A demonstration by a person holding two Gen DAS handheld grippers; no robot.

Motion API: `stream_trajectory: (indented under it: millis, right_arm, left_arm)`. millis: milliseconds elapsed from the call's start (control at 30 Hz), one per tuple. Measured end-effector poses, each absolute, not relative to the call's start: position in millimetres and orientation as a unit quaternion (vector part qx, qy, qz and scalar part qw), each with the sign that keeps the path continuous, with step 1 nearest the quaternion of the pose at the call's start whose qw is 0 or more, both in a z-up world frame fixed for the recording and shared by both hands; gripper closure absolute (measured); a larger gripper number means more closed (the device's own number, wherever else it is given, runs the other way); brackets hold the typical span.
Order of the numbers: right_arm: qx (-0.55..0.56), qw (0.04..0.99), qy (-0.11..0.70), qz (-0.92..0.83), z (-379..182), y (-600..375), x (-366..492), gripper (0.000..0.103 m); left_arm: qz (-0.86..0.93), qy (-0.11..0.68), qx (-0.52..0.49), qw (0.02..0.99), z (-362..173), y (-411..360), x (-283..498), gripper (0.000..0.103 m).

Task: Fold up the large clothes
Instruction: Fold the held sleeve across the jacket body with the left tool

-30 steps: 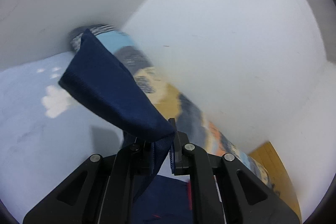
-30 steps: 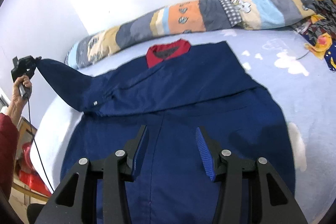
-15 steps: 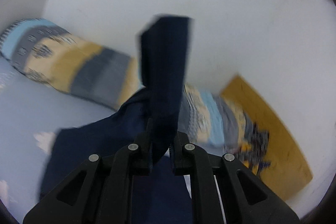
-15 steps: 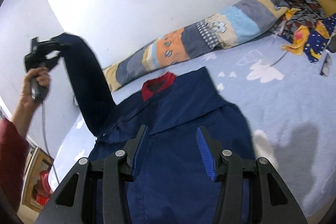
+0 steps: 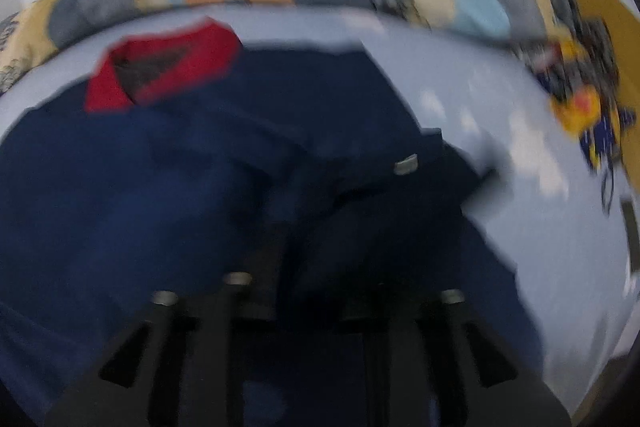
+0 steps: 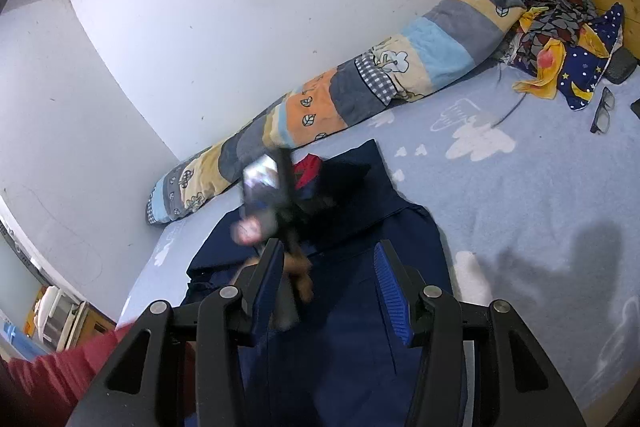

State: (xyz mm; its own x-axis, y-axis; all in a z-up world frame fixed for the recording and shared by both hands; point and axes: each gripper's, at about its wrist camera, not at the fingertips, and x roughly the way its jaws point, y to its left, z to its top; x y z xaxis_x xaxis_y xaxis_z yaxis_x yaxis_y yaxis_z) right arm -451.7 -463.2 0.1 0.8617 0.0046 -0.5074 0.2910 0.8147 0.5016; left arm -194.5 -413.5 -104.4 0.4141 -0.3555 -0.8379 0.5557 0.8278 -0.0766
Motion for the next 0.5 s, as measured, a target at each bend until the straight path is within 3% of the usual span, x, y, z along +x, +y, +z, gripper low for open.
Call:
stream_trajectory:
  millis: [33,67,100,300,500]
  right_arm:
    - [0.297,0.918,0.251,-0.076,0,-463,-452,0.052]
    - [0.299,0.917,0.252,-0.073,-1,-464,-452,0.052]
    - [0.302,0.916,0.252,-0.072,-1,-464,-451,0.052]
    - [0.308,0.915,0.251,-0.066,-1,-461,-449,0.052]
    - [0.295,0.917,0.260,-0.070,-3,-454,-442,0.052]
  left_arm:
    - [-0.285,0.460,0.123,0.832,-100,-413,-202,0.049]
    - [-0.297,0.455,0.137,0.828,-96,-413,-207,0.024]
    - [-0.311,0.450,0.146,0.825,-88,-410,-212,0.018]
    - [-0.347,0.388,0.135,0.843,-26,-338,-202,0.018]
    - [-0.213,0.420,0.077,0.879,-44,-212,-132,0.018]
